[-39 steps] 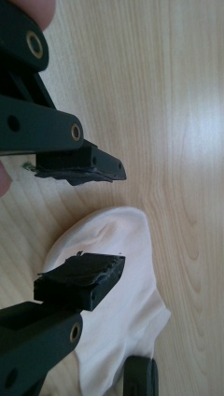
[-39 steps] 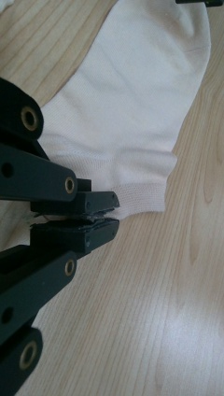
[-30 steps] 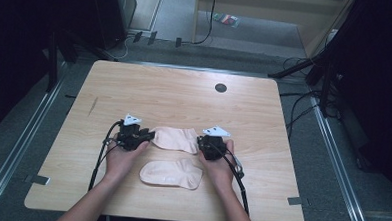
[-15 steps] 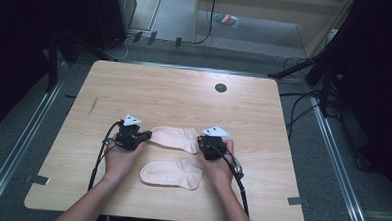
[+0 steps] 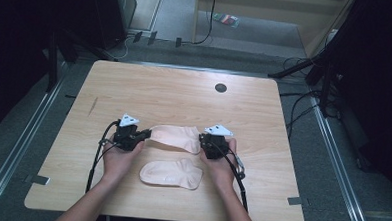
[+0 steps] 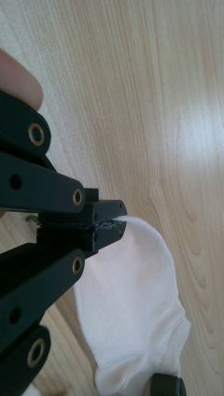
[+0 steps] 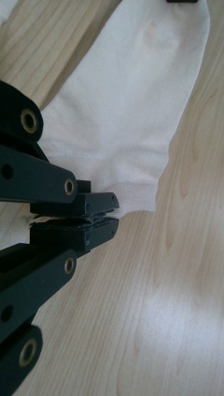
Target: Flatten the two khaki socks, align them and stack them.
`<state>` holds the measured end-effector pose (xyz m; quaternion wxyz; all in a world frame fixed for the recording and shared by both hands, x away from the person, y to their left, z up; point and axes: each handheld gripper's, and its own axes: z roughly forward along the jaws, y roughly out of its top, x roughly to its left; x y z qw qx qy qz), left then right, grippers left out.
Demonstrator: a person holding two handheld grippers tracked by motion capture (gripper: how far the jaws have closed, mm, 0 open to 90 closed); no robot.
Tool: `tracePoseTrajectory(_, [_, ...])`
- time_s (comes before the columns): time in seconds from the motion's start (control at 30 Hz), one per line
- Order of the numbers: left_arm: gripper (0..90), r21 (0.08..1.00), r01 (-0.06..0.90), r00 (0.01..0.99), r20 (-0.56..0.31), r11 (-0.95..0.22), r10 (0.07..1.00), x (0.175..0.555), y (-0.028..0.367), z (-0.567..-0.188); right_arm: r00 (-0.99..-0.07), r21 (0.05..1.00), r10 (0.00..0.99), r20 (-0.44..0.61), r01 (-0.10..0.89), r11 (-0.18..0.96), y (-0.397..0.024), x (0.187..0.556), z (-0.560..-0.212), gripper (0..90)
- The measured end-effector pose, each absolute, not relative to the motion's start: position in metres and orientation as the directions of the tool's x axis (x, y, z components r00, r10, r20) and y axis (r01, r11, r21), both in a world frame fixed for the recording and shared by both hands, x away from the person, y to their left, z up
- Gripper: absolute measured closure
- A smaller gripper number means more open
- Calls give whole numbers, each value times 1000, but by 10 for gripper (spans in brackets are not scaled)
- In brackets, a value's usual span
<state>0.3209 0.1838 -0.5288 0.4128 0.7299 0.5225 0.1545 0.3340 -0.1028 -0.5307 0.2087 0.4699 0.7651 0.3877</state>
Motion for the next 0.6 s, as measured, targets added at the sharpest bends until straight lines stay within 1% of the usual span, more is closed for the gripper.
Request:
tracePoseTrajectory(0.3, [900,781,613,422,-196,-120,885,311,187,-520,-490,806,871,43,532,260,-104,326,-513,876])
tracePoseTrajectory(0.6, [900,786,607,425,-198,-116,883,302,192,-517,-505,813,862,39,517,266,-102,318,-505,876])
